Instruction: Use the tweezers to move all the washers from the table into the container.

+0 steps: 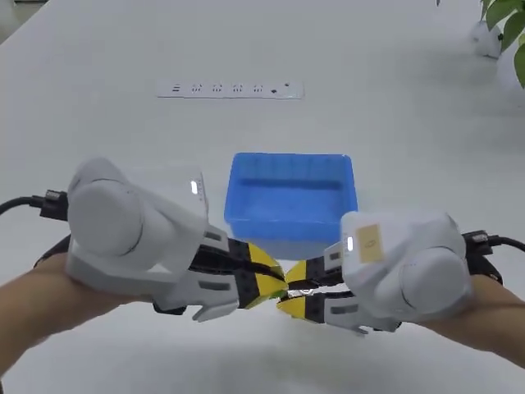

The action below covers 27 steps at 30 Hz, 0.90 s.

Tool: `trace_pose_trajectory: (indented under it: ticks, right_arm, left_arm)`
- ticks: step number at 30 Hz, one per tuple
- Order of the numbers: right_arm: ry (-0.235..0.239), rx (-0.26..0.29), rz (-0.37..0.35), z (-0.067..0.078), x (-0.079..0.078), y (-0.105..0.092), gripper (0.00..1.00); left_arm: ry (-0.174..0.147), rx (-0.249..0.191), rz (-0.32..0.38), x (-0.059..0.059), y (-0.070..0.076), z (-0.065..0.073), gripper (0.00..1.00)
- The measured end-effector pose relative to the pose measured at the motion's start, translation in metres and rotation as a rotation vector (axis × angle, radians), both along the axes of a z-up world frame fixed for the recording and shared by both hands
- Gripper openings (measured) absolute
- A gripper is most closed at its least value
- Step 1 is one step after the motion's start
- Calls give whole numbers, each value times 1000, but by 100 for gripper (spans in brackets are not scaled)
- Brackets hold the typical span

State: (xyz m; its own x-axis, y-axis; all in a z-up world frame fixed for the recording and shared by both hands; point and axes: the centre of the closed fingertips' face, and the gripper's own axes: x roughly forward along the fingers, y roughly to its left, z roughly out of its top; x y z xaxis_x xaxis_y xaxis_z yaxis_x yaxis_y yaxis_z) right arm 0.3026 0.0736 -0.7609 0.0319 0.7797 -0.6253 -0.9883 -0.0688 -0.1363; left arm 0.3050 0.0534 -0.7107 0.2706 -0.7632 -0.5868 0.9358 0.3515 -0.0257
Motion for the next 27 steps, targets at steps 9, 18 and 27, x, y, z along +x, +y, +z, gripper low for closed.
trace_pose_trajectory:
  ticks: [9,18,27]
  right_arm:
    - [-50,13,6,23,6,2,10]
    - [-119,38,-7,49,26,5,10]
    - [-162,55,-27,64,56,10,10]
  left_arm:
    - [-58,-5,5,4,1,23,8]
    - [-113,-12,12,20,3,49,8]
    - [-157,-42,29,47,7,65,8]
